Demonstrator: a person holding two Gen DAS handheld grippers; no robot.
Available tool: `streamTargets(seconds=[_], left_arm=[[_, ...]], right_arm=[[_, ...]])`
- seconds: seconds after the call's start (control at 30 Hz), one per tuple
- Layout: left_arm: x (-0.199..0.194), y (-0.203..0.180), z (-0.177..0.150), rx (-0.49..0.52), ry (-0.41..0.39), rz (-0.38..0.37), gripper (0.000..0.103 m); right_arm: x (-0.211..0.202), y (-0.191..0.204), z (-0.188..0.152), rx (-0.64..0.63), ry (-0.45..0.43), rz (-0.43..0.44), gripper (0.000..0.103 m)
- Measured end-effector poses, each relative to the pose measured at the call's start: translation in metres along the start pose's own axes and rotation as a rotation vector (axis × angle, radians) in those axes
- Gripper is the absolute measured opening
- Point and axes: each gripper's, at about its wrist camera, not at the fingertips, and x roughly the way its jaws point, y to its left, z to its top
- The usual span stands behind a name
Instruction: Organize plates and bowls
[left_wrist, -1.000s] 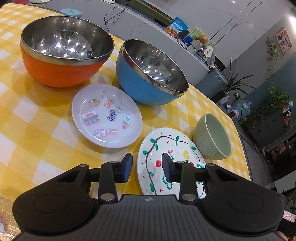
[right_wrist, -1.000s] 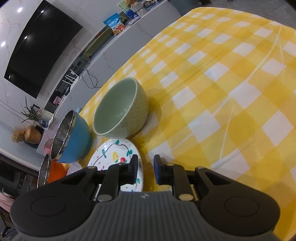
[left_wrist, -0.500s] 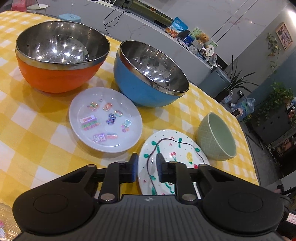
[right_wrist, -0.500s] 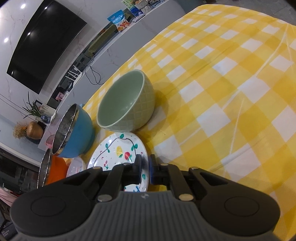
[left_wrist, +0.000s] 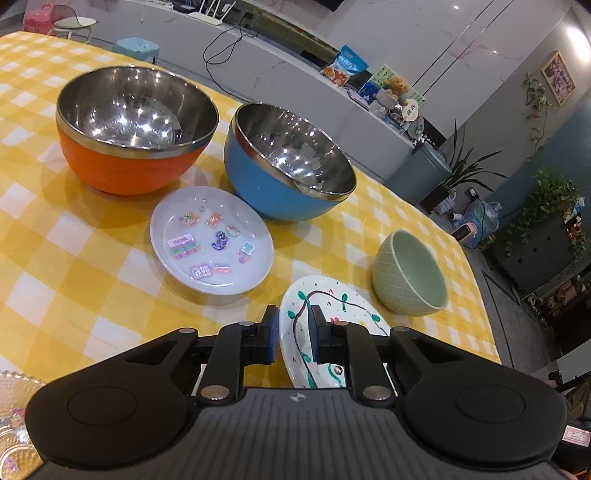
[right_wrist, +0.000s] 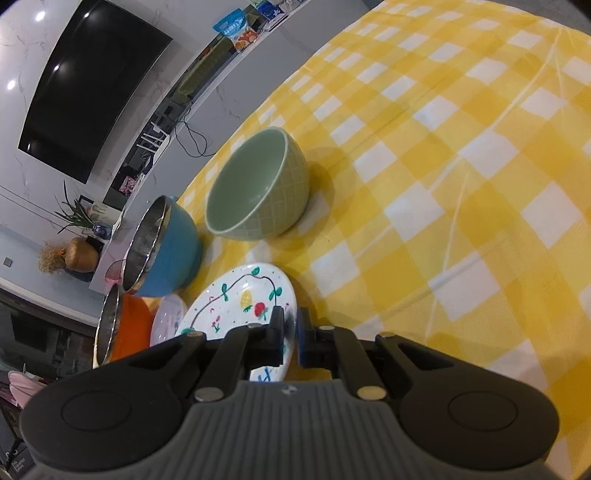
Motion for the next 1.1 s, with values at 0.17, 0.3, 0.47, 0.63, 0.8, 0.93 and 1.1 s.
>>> streamTargets(seconds=[0.17, 0.3, 0.47, 0.63, 0.8, 0.93, 1.1], left_arm=[[-0.016, -0.001, -0.001, 0.007, -0.014, 0.003, 0.018], [-0.033, -0.002, -0.004, 0.007, -0.031, 0.003, 0.018], [-0.057, 0.003, -0.007, -0.001, -0.062, 0.006, 0.018], [-0.081, 0.015, -0.010, -0.015, -0.090, 0.033, 0.018], [-0.110, 0.035, -0.011, -0.051, -0.113, 0.077, 0.018], [-0.132, 0.052, -0.014, -0.074, -0.114, 0.132, 0.018], [-0.152, 0.074, -0.024, -0.102, -0.106, 0.194, 0.018]], right_arm=[[-0.011, 0.002, -0.008, -0.003, 0.008, 0.034, 0.004], [-0.020, 0.006, -0.017, -0.012, 0.021, 0.051, 0.005], [-0.032, 0.018, -0.028, -0.037, 0.019, 0.085, 0.004], [-0.034, 0.034, -0.040, -0.076, 0.043, 0.120, 0.004], [-0.028, 0.055, -0.057, -0.118, 0.098, 0.160, 0.004], [-0.023, 0.075, -0.073, -0.170, 0.140, 0.196, 0.004], [-0.011, 0.092, -0.097, -0.239, 0.211, 0.211, 0.004]])
